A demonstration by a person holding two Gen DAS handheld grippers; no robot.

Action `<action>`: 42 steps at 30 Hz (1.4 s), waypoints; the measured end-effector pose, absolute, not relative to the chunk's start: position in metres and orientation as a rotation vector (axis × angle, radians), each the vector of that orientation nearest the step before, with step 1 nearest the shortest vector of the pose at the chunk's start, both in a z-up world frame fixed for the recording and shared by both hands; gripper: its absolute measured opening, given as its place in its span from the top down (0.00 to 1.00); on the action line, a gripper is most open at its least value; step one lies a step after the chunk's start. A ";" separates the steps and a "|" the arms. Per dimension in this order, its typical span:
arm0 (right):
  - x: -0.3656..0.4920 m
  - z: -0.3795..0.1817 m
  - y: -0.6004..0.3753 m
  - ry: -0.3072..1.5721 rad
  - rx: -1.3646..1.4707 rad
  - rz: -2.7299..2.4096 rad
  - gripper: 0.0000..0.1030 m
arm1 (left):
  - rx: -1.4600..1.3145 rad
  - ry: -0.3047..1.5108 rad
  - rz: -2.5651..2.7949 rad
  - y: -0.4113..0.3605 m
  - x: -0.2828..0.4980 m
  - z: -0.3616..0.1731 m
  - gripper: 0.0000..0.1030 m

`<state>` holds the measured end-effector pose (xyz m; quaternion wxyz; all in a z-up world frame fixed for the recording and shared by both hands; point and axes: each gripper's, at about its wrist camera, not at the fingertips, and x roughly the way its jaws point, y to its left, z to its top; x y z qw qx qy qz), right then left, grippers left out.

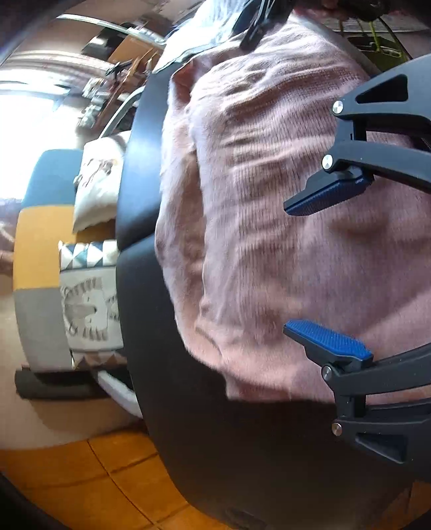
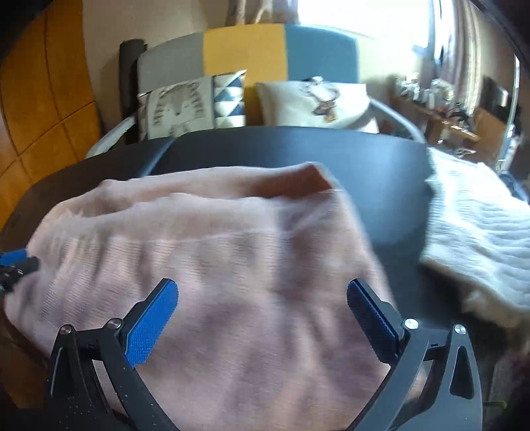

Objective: Fold clothes

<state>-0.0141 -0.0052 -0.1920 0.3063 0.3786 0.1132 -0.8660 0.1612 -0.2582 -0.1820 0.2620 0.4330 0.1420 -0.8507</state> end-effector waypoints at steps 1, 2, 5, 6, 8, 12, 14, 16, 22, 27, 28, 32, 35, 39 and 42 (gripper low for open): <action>-0.018 -0.196 0.003 0.289 1.022 -2.290 0.00 | 1.179 0.393 -2.276 -0.263 0.164 -0.186 0.34; -0.023 -0.200 0.010 0.279 1.045 -2.287 0.00 | 1.189 0.402 -2.250 -0.268 0.167 -0.191 0.34; -0.036 -0.223 0.025 0.225 1.167 -2.246 0.00 | 1.186 0.450 -2.221 -0.278 0.177 -0.202 0.33; -0.039 -0.231 0.031 0.190 1.192 -2.222 0.00 | 1.174 0.456 -2.233 -0.279 0.179 -0.203 0.33; -0.037 -0.233 0.038 0.149 1.122 -2.220 0.00 | 1.172 0.440 -2.244 -0.279 0.179 -0.204 0.33; -0.042 -0.228 0.031 0.192 1.169 -2.201 0.00 | 1.177 0.434 -2.241 -0.278 0.180 -0.200 0.33; -0.044 -0.219 0.032 0.171 1.185 -2.217 0.00 | 1.173 0.432 -2.235 -0.277 0.183 -0.197 0.34; -0.038 -0.204 0.038 0.124 1.132 -2.238 0.00 | 1.150 0.426 -2.224 -0.277 0.186 -0.190 0.34; -0.027 -0.175 0.018 0.112 1.015 -2.108 0.00 | 1.111 0.444 -2.215 -0.282 0.195 -0.178 0.34; -0.029 -0.191 -0.001 0.144 1.072 -2.031 0.00 | 1.173 0.420 -2.170 -0.284 0.191 -0.195 0.34; -0.032 -0.197 -0.003 0.150 1.096 -2.016 0.00 | 1.175 0.422 -2.168 -0.286 0.191 -0.198 0.34; -0.031 -0.203 -0.003 0.176 1.080 -2.006 0.00 | 1.169 0.448 -2.167 -0.293 0.195 -0.206 0.33; -0.021 -0.204 -0.011 0.282 1.056 -2.033 0.00 | 1.167 0.498 -2.166 -0.299 0.197 -0.207 0.33; -0.009 -0.207 -0.015 0.327 1.024 -2.082 0.00 | 1.140 0.487 -2.161 -0.303 0.202 -0.197 0.34; -0.007 -0.207 -0.012 0.328 1.016 -2.093 0.00 | 1.081 0.524 -2.170 -0.318 0.211 -0.184 0.34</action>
